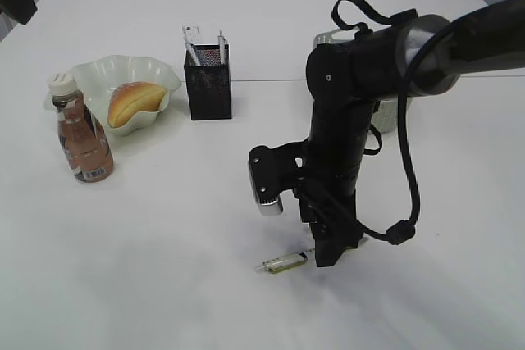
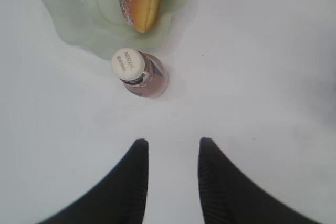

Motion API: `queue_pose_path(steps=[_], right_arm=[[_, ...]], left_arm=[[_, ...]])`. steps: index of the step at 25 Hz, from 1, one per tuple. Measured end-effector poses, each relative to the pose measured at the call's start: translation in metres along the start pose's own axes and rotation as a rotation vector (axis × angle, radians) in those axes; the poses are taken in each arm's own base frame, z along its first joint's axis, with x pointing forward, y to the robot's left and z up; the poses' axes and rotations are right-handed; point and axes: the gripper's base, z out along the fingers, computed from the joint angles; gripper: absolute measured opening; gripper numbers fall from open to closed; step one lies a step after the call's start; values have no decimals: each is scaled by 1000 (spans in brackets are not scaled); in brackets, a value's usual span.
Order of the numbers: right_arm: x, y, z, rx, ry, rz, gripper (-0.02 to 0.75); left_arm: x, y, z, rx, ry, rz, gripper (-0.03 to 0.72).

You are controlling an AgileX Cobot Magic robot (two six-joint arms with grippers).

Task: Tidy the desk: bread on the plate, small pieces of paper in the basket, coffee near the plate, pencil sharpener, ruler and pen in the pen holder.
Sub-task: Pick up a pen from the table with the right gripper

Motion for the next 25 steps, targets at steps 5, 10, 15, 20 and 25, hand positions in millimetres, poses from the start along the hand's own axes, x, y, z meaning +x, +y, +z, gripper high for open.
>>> queue_pose_path(steps=[5,10,15,20,25], right_arm=[[-1,0,0,2,-8,11,571],[-2,-2,0,25,-19,16,570],[-2,-2,0,27,-23,18,570],[-2,-1,0,15,-21,19,570],[-2,-1,0,13,-25,22,570]], left_arm=[[0,0,0,0,0,0,240],[0,0,0,0,0,0,239],[0,0,0,0,0,0,239],[0,0,0,0,0,0,239],[0,0,0,2,0,-1,239]])
